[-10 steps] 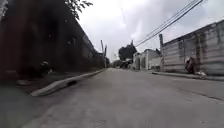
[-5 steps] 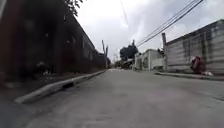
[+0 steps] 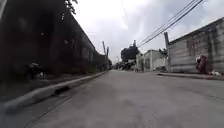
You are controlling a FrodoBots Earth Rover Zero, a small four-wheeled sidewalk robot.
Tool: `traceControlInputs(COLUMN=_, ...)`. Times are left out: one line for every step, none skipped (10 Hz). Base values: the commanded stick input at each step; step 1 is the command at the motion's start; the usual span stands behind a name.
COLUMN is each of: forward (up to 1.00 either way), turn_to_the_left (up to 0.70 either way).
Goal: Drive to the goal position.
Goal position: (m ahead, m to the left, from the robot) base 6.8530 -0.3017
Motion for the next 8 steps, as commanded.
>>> traceControlInputs(forward=0.85, turn_to_the_left=0.0)
traceControlInputs(forward=0.85, turn_to_the_left=0.0)
traceControlInputs(forward=0.85, turn_to_the_left=0.0)
traceControlInputs(forward=0.85, turn_to_the_left=0.0)
traceControlInputs(forward=0.85, turn_to_the_left=0.0)
traceControlInputs(forward=0.85, turn_to_the_left=0.0)
traceControlInputs(forward=0.85, turn_to_the_left=0.0)
traceControlInputs(forward=0.85, turn_to_the_left=0.0)
